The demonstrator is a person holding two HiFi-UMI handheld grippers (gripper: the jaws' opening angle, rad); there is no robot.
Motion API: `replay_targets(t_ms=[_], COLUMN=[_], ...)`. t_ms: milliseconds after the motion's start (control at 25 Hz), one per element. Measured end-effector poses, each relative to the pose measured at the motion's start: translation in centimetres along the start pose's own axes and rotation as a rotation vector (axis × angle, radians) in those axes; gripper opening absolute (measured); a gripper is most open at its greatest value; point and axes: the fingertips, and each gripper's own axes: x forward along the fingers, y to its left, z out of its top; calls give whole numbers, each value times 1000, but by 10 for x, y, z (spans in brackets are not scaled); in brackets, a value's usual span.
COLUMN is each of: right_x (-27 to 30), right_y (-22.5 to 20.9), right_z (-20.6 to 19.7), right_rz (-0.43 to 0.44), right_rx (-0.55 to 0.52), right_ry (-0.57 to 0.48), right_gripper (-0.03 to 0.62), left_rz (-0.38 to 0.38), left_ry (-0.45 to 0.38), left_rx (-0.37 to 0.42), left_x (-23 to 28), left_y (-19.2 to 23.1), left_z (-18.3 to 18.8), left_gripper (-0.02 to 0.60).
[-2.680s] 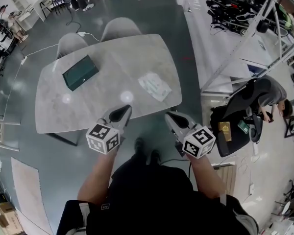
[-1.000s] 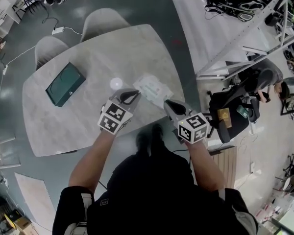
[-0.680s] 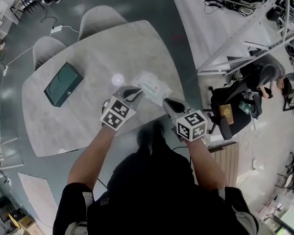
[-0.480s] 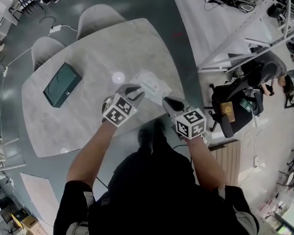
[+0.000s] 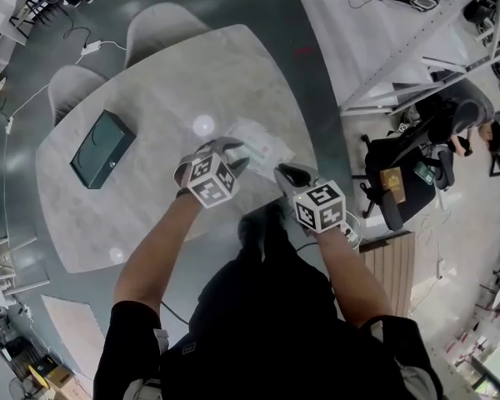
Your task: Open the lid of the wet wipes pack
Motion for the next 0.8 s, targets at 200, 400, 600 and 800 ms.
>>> replay_targets(t_ms=[200, 400, 600, 800], right_x=[25, 39, 56, 58], right_y=[-17, -31, -32, -37], right_z=[-14, -34, -61, -64], right_rz=[-35, -84, -108, -114], right_rx=[-3, -7, -8, -25], right_ry=[58, 137, 207, 208], right_gripper=[63, 115, 127, 127], left_rz=[-50, -86, -118, -114], left_ry=[75, 138, 173, 141], left_rx=[143, 264, 314, 325], left_x=[29, 47, 65, 68], left_y=[-1, -5, -5, -3], left_z=[-12, -16, -23, -23], left_gripper=[173, 202, 229, 229])
